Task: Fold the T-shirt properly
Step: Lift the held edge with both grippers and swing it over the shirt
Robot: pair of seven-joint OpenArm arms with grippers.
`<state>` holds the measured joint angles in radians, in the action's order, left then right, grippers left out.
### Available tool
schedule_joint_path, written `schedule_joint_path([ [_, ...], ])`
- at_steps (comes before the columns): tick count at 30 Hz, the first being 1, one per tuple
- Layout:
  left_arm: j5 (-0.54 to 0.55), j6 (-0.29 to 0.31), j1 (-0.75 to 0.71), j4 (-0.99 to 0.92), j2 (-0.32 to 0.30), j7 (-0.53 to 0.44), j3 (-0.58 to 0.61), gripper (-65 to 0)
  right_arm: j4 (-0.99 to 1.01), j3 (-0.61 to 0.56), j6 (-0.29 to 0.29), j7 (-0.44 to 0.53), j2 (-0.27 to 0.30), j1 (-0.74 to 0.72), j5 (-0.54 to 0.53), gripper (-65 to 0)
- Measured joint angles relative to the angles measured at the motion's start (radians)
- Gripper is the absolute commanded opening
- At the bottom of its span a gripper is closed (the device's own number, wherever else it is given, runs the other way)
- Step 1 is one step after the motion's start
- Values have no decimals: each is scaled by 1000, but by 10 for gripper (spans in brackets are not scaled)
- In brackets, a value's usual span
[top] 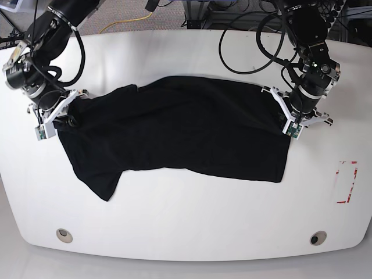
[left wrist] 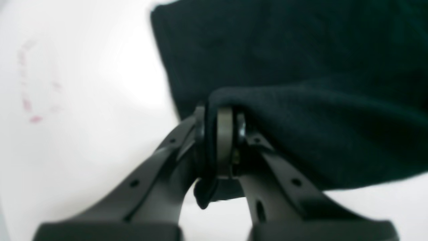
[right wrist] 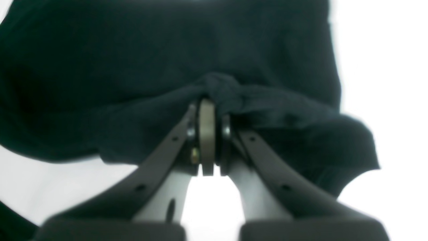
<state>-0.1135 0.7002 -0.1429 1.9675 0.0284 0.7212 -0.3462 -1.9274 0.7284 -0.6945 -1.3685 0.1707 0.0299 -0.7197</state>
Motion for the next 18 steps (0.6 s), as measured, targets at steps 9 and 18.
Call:
schedule_joint_path([
  [9, -118, 1, 164, -1, 43, 3, -2, -650, 171, -130, -1, -5, 68, -227, 173, -650],
  [18, -125, -37, 390, -2, 48, 161, -8, -650, 409, -330, -4, 56, 146, -521, 272, -650],
])
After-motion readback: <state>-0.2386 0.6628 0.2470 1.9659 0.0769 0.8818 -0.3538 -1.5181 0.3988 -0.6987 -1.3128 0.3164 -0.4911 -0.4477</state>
